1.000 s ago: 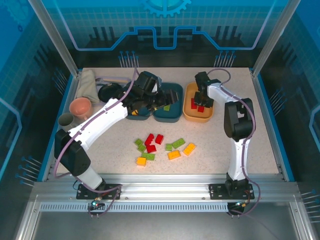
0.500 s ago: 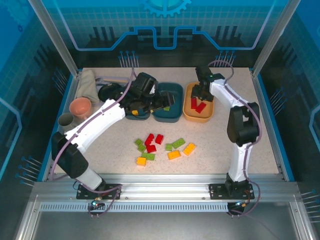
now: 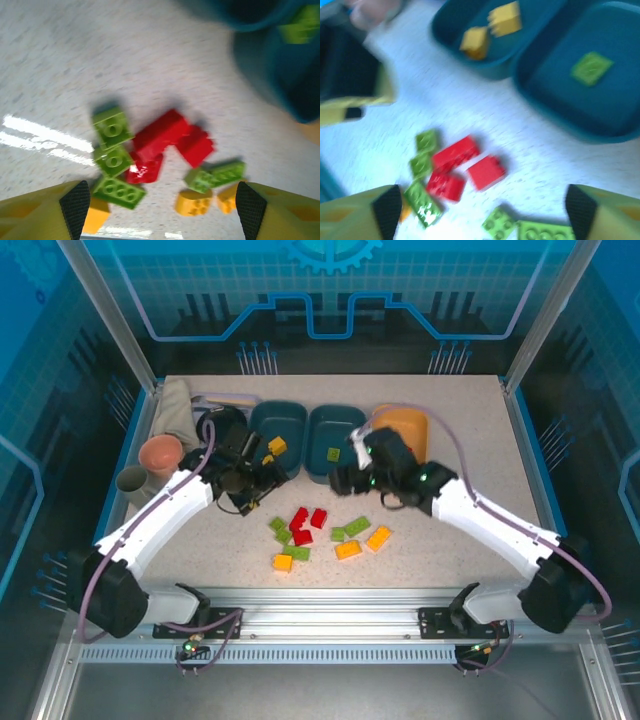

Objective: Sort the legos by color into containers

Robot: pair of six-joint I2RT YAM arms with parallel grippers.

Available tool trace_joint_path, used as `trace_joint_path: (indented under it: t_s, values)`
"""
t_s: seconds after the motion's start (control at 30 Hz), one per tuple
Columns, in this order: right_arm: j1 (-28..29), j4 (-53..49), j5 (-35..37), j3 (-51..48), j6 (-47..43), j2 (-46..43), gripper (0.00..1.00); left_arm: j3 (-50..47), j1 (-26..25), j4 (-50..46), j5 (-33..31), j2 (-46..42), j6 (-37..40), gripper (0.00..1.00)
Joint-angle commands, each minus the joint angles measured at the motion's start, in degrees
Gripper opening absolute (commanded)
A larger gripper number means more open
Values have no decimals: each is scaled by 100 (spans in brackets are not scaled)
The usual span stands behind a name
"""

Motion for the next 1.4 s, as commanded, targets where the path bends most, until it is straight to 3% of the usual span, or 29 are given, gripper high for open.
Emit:
trace_joint_path:
  t_s: [0.0, 0.13, 0.4, 0.73, 1.1, 1.27, 1.37]
  values:
    - [313, 801, -391, -219, 54, -184, 98, -300, 29, 440, 399, 279, -658, 80]
    - [616, 668, -379, -198, 120, -117, 100, -427, 37, 698, 275, 685, -757, 80]
    - [704, 560, -341, -226, 242, -165, 100, -372, 37, 1104, 250, 1439, -789, 76]
    - [663, 463, -214, -317, 298, -158, 99, -724, -6, 1306, 243, 1635, -1004, 60]
    - [605, 382, -140, -212, 376, -78, 98, -679, -63, 1310, -10, 1576, -934, 35]
    - [299, 232, 226, -204, 568, -515, 98, 115, -102, 585, -398, 1167, -539, 35]
    - [-214, 382, 336, -271, 878, -886, 98, 999, -114, 212, -503, 1228, -129, 35]
